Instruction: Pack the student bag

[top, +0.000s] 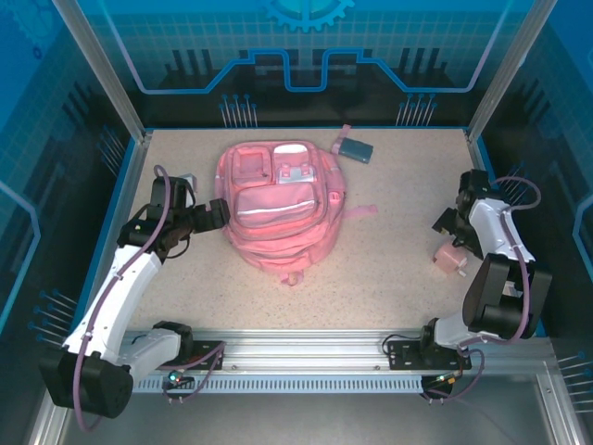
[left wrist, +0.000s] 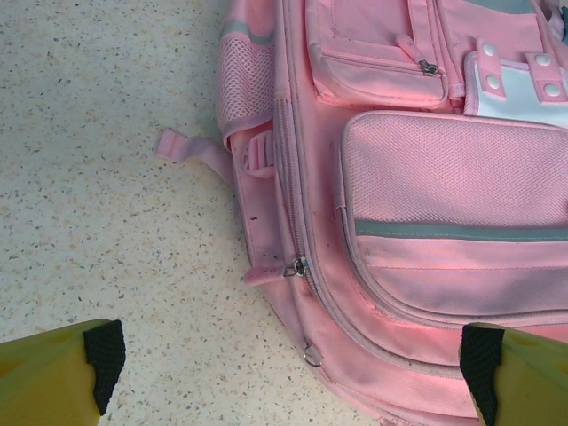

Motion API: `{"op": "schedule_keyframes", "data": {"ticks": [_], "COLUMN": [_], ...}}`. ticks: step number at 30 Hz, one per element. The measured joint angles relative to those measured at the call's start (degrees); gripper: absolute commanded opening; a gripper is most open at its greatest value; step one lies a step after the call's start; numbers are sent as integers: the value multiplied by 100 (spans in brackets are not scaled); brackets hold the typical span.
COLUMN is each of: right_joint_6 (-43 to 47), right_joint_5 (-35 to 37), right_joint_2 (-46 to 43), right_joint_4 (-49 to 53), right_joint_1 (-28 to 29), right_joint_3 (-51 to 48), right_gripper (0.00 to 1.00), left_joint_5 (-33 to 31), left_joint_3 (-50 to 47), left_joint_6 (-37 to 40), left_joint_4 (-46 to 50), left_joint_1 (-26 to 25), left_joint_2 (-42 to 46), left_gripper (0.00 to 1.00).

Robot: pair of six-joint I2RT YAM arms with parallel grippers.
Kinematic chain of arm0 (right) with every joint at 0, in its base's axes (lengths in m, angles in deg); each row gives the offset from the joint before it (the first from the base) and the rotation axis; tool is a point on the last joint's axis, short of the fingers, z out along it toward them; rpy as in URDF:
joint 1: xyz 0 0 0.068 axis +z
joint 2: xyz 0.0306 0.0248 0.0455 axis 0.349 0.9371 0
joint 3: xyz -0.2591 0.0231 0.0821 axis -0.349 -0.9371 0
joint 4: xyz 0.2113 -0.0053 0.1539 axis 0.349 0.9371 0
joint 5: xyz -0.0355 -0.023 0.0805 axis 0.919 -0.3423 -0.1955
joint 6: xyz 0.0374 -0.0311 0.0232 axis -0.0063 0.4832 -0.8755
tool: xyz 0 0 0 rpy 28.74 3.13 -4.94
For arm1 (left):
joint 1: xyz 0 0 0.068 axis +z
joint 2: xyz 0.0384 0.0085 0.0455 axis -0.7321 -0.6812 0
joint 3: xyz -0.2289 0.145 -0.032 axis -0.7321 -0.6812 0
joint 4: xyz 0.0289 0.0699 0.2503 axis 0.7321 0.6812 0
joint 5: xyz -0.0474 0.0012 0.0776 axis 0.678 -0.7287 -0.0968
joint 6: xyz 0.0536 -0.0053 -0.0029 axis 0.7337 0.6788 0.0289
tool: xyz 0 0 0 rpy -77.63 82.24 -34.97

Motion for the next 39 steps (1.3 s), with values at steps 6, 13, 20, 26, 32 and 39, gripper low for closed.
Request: {"op": "schedule_keyframes", "data": {"ticks": [6, 13, 20, 26, 32, 39], "right_joint_6": [0, -52, -85, -63, -68, -114], "right_joint_5": [-387, -494, -555, -509, -428, -970], "right_joint_2": [109, 227, 227, 225, 225, 225], "right_joint_4": [-175, -297, -343, -348, -369, -428], "right_joint_1": [-136, -138, -133, -42, 332, 1394], "right_joint_3": [-236, -437, -570, -586, -573, -400], "right_gripper": [96, 99, 89, 74, 73, 72], "left_joint_5": [68, 87, 87, 107, 225, 697], "left_joint_3": [0, 0, 0, 0, 0, 90], "left_joint_6": [0, 0, 0, -2, -2, 0], "left_joint_4": [0, 0, 0, 0, 0, 17], "left_joint_1": [0, 0, 0, 0, 2, -26], "left_joint_2": [-24, -24, -24, -24, -24, -37], "left_gripper": [99, 99, 99, 99, 99, 99]}}
